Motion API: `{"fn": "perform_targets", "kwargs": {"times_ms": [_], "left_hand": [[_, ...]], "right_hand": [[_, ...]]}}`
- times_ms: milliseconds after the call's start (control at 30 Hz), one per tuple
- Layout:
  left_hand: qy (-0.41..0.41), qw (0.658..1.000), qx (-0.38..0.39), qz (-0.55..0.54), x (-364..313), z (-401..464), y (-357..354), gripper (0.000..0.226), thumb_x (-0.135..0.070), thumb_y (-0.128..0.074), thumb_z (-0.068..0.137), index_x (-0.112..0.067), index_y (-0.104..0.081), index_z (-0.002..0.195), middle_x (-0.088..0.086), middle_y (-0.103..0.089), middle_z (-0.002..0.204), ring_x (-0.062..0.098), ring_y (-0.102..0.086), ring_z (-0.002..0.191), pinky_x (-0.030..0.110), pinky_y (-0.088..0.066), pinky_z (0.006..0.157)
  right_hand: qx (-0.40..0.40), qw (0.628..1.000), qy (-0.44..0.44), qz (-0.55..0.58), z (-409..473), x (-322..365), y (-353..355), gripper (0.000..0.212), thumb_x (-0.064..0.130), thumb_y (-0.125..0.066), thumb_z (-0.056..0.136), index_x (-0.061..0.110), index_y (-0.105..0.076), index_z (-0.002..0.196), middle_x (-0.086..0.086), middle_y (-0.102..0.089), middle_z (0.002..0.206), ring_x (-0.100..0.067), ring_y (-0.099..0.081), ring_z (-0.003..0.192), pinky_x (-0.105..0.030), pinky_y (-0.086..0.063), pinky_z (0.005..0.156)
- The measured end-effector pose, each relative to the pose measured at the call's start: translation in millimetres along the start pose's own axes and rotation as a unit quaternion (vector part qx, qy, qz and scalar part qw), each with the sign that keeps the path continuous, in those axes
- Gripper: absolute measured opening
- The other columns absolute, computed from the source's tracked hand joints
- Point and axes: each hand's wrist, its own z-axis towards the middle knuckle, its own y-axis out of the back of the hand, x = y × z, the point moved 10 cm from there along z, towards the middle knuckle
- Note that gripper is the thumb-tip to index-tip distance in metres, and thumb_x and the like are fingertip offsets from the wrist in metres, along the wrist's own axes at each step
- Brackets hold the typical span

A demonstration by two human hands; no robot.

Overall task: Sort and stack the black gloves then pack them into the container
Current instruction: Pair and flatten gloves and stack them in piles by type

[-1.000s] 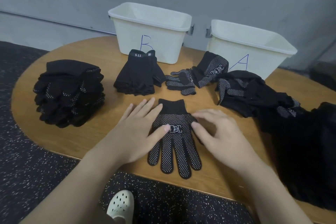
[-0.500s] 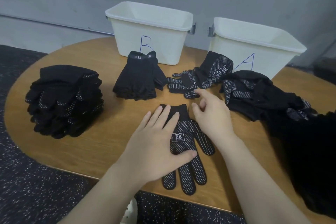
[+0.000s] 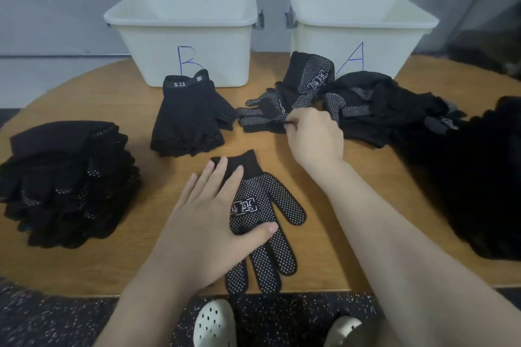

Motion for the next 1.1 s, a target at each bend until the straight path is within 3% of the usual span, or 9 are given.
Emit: {"fn": "perform_targets", "kwargs": {"times_ms": [233, 333, 433, 567, 667, 767, 967, 1033, 1100], "left_hand": [[0.003, 1.000, -0.011, -0.020, -9, 9, -3, 0.099, -0.088, -0.028, 0.085, -0.036, 0.002, 0.164, -0.012, 0.018, 0.170, 0.005, 0.024, 0.153, 0.037, 0.016, 0.125], [0.009, 0.999, -0.016, -0.027, -15, 10, -4, 0.094, -0.084, -0.021, 0.087, -0.033, -0.003, 0.164, -0.009, 0.012, 0.171, 0.007, 0.019, 0.155, 0.038, 0.014, 0.126], [0.004, 0.999, -0.021, -0.047, -26, 10, -4, 0.093, -0.083, -0.017, 0.087, -0.031, -0.009, 0.165, -0.008, 0.005, 0.172, 0.007, 0.014, 0.156, 0.037, 0.012, 0.127], [-0.014, 0.993, -0.087, -0.077, -50, 12, 11, 0.080, -0.071, -0.027, 0.094, -0.028, -0.025, 0.161, -0.008, -0.023, 0.168, 0.009, -0.007, 0.156, 0.033, 0.005, 0.128], [-0.048, 0.981, -0.148, -0.116, -71, 12, 27, 0.068, -0.059, -0.048, 0.098, -0.028, -0.034, 0.157, -0.014, -0.037, 0.157, 0.006, -0.022, 0.148, 0.032, -0.011, 0.128], [-0.084, 0.970, -0.172, -0.152, -92, 15, 32, 0.069, -0.057, -0.056, 0.096, -0.032, -0.033, 0.156, -0.020, -0.037, 0.152, 0.000, -0.025, 0.143, 0.028, -0.021, 0.123], [-0.092, 0.949, -0.157, -0.256, -112, 22, 24, 0.095, -0.056, -0.068, 0.089, -0.042, -0.007, 0.160, -0.024, -0.023, 0.161, -0.003, -0.024, 0.148, 0.030, -0.030, 0.122], [-0.082, 0.940, -0.151, -0.296, -110, 23, 22, 0.098, -0.052, -0.071, 0.088, -0.044, -0.005, 0.160, -0.027, -0.028, 0.157, 0.000, -0.033, 0.145, 0.030, -0.036, 0.118], [-0.065, 0.937, -0.150, -0.309, -107, 22, 22, 0.095, -0.049, -0.072, 0.089, -0.047, -0.008, 0.158, -0.033, -0.035, 0.142, 0.015, -0.053, 0.130, 0.027, -0.044, 0.108]], "right_hand": [[-0.047, 0.977, 0.019, 0.208, -28, -14, 19, 0.015, 0.024, -0.057, 0.100, 0.019, -0.062, 0.088, -0.003, -0.062, 0.086, -0.020, -0.055, 0.080, -0.033, -0.043, 0.075], [-0.037, 0.928, -0.008, 0.370, -45, -22, 32, 0.016, 0.022, -0.055, 0.103, 0.020, -0.061, 0.089, 0.006, -0.065, 0.087, -0.017, -0.065, 0.084, -0.041, -0.060, 0.080], [-0.024, 0.874, -0.013, 0.485, -53, -23, 46, 0.015, 0.018, -0.056, 0.106, 0.013, -0.067, 0.096, -0.006, -0.071, 0.097, -0.011, -0.067, 0.092, -0.037, -0.063, 0.081], [-0.044, 0.838, 0.006, 0.544, -57, -35, 71, 0.020, 0.018, -0.058, 0.105, 0.015, -0.068, 0.088, -0.017, -0.067, 0.095, -0.016, -0.063, 0.091, -0.035, -0.056, 0.076], [-0.073, 0.821, 0.013, 0.566, -60, -46, 91, 0.017, 0.017, -0.058, 0.106, 0.015, -0.069, 0.093, -0.009, -0.070, 0.094, -0.017, -0.063, 0.088, -0.034, -0.052, 0.072], [-0.095, 0.819, 0.038, 0.565, -61, -52, 108, 0.018, 0.024, -0.061, 0.103, 0.011, -0.072, 0.099, -0.013, -0.069, 0.097, -0.026, -0.061, 0.091, -0.049, -0.049, 0.082], [-0.052, 0.785, 0.042, 0.616, -67, -52, 119, 0.023, 0.023, -0.058, 0.101, 0.007, -0.071, 0.112, -0.014, -0.071, 0.110, -0.027, -0.064, 0.101, -0.040, -0.054, 0.084], [-0.041, 0.778, 0.036, 0.625, -67, -52, 118, 0.022, 0.019, -0.056, 0.104, 0.006, -0.071, 0.113, -0.015, -0.070, 0.112, -0.028, -0.062, 0.101, -0.042, -0.051, 0.083], [-0.033, 0.773, 0.029, 0.633, -66, -54, 117, 0.023, 0.017, -0.054, 0.106, 0.004, -0.069, 0.116, -0.016, -0.070, 0.112, -0.027, -0.062, 0.098, -0.038, -0.050, 0.078]]}}
